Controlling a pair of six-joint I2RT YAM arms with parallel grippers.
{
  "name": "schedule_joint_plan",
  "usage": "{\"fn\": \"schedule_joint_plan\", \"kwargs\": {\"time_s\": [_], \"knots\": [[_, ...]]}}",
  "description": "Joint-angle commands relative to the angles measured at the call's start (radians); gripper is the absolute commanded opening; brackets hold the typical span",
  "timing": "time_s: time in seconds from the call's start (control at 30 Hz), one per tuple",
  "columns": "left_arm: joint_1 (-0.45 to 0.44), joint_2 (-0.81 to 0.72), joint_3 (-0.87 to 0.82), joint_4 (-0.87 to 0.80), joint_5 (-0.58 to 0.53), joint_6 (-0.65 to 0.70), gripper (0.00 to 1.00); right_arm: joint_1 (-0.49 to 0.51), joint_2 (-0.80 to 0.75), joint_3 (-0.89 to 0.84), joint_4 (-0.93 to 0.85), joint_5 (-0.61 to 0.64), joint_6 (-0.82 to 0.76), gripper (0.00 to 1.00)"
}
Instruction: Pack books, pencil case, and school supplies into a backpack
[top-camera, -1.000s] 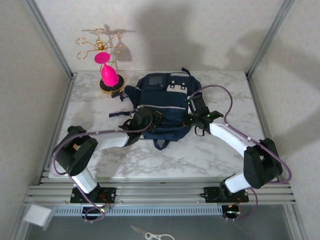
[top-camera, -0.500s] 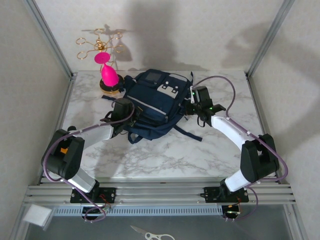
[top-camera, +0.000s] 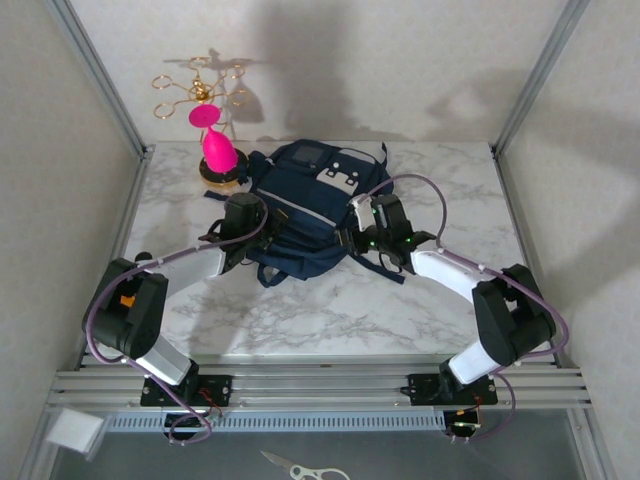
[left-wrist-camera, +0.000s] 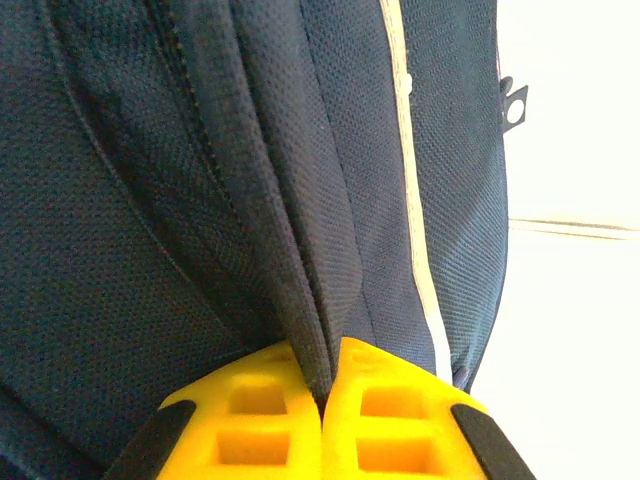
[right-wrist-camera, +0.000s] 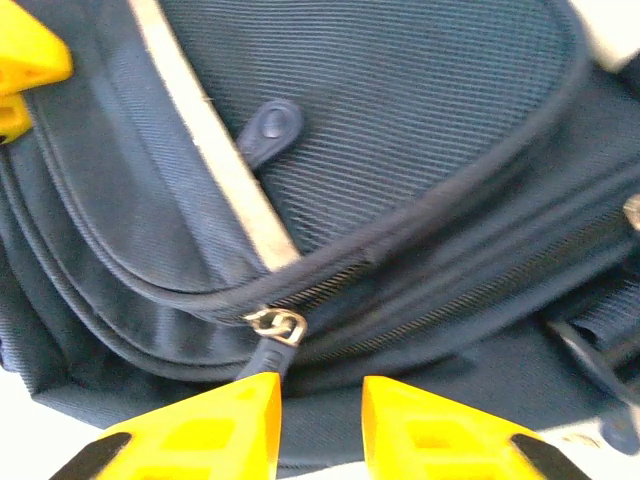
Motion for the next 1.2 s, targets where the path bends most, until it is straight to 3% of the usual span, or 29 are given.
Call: {"fn": "schedule_joint_plan", "kwargs": {"time_s": [0.0, 0.17, 0.2, 0.27, 0.43, 0.53, 0.6, 0.63, 0.73, 0.87, 0.93, 1.0, 1.1, 1.17], "knots": [[0.000, 0.009, 0.021, 0.078, 0.035, -0.010, 0.00, 0.007, 0.056, 0.000, 0.092, -0.059, -0.032, 0.30], [0.001, 0.013, 0.040, 0.047, 0.032, 0.001, 0.00, 0.007, 0.101, -0.002, 0.125, -0.077, -0.036, 0.32], [-0.001, 0.014, 0.042, 0.047, 0.035, -0.001, 0.00, 0.007, 0.108, -0.006, 0.142, -0.081, -0.036, 0.26], [-0.003, 0.011, 0.040, 0.047, 0.041, -0.003, 0.00, 0.005, 0.122, 0.002, 0.154, -0.012, -0.026, 0.13], [-0.001, -0.014, 0.037, -0.030, -0.004, 0.037, 0.00, -0.035, 0.115, 0.058, 0.161, 0.186, 0.053, 0.08], [-0.001, -0.025, 0.033, -0.051, -0.021, 0.056, 0.00, -0.056, 0.110, 0.094, 0.122, 0.308, 0.083, 0.08], [-0.001, -0.026, 0.038, -0.054, -0.018, 0.073, 0.00, -0.051, 0.086, 0.074, 0.125, 0.266, 0.048, 0.17], [-0.001, -0.024, 0.049, -0.071, -0.017, 0.090, 0.09, -0.049, 0.067, 0.058, 0.124, 0.236, 0.035, 0.22], [-0.001, -0.036, 0.070, -0.124, -0.016, 0.155, 0.49, -0.056, -0.033, -0.011, 0.123, 0.237, 0.049, 0.28], [0.000, -0.148, 0.011, -0.165, -0.060, 0.249, 0.85, -0.146, -0.200, -0.060, 0.031, 0.343, 0.139, 0.59], [0.006, -0.233, -0.014, -0.220, -0.167, 0.327, 0.99, -0.216, -0.275, -0.095, 0.000, 0.426, 0.180, 0.81], [0.013, -0.317, -0.032, -0.299, -0.400, 0.414, 0.99, -0.275, -0.346, -0.170, 0.039, 0.539, 0.198, 0.98], [0.052, -0.400, -0.103, -0.306, -0.773, 0.528, 1.00, -0.387, -0.395, -0.245, 0.075, 0.698, 0.231, 0.99], [0.088, -0.424, -0.174, -0.223, -0.959, 0.615, 1.00, -0.467, -0.398, -0.302, 0.147, 0.751, 0.236, 0.99]]}}
